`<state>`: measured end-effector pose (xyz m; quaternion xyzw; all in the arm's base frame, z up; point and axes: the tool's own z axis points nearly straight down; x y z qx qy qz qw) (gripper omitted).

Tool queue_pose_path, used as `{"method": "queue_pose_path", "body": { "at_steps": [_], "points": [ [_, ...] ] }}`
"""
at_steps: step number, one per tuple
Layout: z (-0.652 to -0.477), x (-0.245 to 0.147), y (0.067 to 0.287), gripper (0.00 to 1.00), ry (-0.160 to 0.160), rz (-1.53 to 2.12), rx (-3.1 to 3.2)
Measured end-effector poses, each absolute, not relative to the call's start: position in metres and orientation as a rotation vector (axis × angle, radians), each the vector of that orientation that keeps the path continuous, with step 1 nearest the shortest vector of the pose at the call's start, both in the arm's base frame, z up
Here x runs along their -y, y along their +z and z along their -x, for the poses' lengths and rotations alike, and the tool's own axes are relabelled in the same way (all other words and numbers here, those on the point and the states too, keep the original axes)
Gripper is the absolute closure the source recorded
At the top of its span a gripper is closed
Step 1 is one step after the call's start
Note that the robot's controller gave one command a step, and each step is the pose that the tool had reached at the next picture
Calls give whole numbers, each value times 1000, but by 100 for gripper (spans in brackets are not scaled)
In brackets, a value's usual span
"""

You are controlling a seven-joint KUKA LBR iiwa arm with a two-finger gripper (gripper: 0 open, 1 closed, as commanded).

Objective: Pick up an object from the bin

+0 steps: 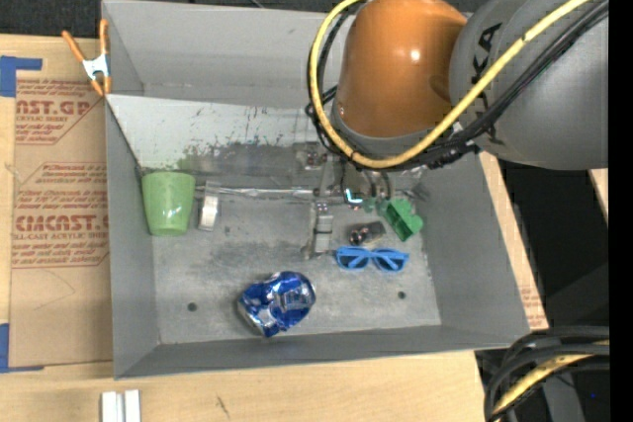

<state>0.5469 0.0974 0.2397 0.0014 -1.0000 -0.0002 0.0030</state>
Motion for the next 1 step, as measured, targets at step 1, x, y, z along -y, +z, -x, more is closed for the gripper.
{"method": "queue_pose_path", "body": {
  "at_steps": [1],
  "points": [
    [-502, -47, 132, 0, 2, -200, 3126]
  ]
}}
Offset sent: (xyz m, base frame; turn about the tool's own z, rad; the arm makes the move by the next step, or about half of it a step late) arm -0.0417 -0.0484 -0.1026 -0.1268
